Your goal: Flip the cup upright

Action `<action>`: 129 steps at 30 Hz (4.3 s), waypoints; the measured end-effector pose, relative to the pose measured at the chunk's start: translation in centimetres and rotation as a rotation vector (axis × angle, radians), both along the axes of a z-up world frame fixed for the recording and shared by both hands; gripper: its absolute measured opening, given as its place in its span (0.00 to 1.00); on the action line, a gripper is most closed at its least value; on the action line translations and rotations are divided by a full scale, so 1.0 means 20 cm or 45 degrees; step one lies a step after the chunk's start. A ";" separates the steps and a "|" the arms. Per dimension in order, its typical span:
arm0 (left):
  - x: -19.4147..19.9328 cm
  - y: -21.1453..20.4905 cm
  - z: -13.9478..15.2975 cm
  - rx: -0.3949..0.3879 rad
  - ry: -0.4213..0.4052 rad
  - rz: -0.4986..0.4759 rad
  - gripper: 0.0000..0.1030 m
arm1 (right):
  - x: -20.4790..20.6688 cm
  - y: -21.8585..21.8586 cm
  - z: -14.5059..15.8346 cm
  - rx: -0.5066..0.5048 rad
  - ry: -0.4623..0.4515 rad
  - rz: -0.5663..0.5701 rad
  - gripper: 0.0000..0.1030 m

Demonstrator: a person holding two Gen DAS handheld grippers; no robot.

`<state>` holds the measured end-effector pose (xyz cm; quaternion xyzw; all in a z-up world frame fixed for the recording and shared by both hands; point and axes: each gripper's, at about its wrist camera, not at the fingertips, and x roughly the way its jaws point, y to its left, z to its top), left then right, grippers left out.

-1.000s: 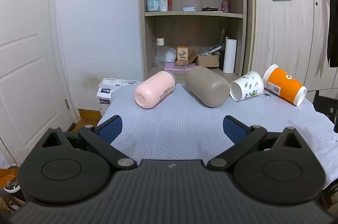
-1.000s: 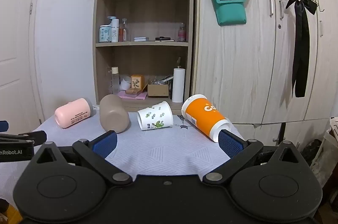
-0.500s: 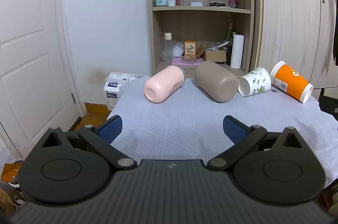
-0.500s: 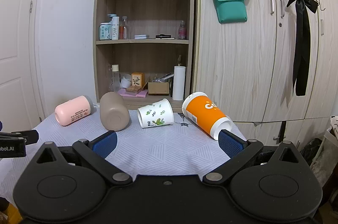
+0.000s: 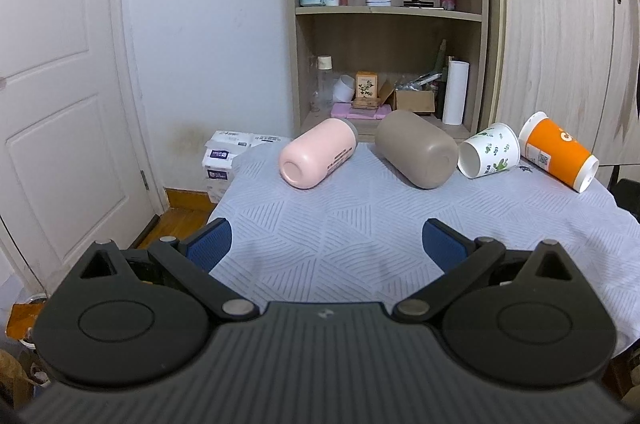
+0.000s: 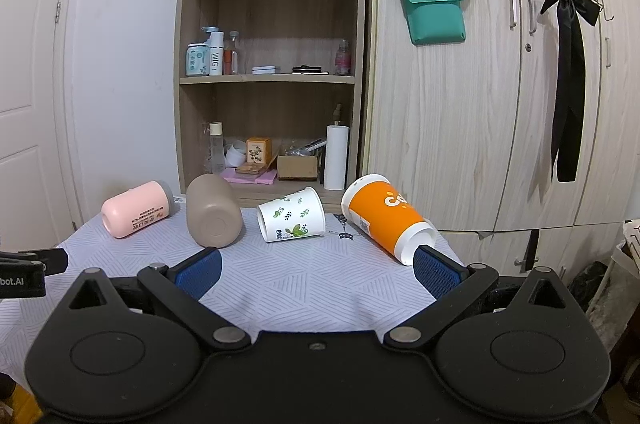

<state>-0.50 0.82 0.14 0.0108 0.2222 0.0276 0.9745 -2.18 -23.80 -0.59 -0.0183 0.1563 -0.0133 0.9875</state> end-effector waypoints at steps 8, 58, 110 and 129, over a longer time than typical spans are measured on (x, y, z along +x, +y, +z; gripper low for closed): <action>0.00 -0.03 -0.02 0.062 -0.003 0.008 1.00 | -0.01 0.00 0.01 -0.001 -0.008 -0.001 1.00; 0.04 -0.03 -0.06 0.065 0.076 0.017 1.00 | 0.02 -0.02 -0.02 0.009 0.021 0.018 1.00; 1.09 0.15 -0.09 -0.782 0.408 -0.297 0.96 | 1.15 0.34 -0.14 -0.151 0.339 0.696 0.90; 1.18 0.20 -0.19 -0.947 0.420 -0.276 0.96 | 1.21 0.49 -0.24 -0.482 0.288 0.694 0.81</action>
